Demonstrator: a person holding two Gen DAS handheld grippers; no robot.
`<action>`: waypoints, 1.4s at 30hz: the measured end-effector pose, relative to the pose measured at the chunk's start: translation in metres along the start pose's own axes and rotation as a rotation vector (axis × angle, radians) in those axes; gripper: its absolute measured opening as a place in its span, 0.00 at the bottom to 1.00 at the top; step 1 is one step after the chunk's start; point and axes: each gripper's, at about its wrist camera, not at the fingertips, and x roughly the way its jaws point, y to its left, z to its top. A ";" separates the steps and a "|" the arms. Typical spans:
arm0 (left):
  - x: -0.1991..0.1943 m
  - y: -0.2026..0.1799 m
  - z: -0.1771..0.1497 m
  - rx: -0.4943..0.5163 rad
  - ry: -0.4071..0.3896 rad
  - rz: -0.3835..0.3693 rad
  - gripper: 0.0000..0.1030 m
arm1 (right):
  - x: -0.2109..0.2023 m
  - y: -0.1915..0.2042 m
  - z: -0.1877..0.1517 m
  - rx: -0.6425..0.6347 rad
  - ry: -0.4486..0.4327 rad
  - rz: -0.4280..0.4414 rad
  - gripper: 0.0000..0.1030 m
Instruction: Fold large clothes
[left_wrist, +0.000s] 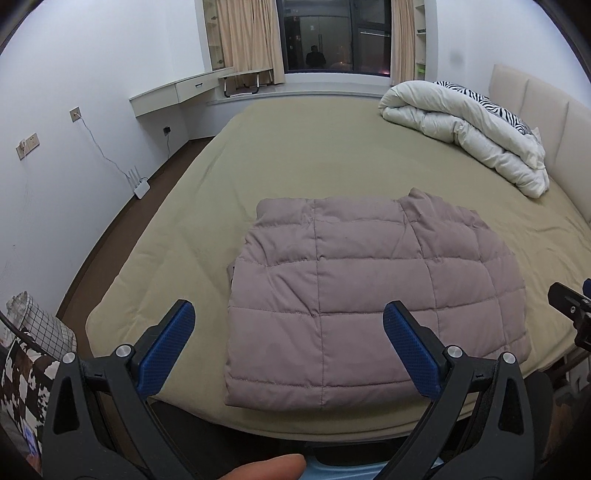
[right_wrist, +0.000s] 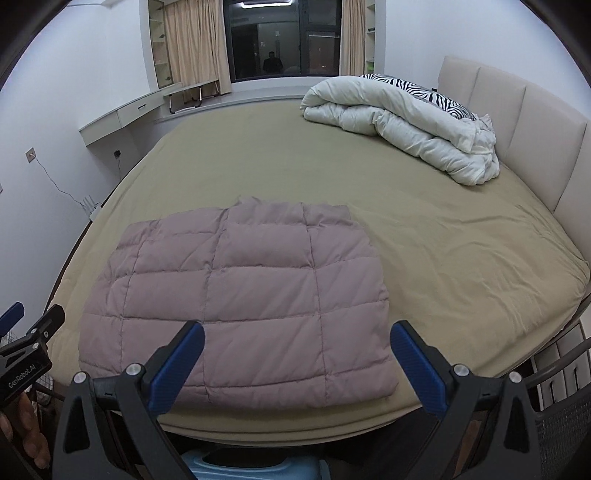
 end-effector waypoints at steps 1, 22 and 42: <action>-0.001 0.002 0.000 -0.003 0.003 -0.002 1.00 | 0.000 0.002 -0.001 -0.006 0.002 0.001 1.00; 0.008 0.001 -0.008 -0.004 0.030 -0.002 1.00 | 0.000 0.021 -0.011 -0.048 0.033 0.012 1.00; 0.016 -0.005 -0.011 -0.001 0.040 0.001 1.00 | 0.002 0.023 -0.014 -0.056 0.046 0.018 1.00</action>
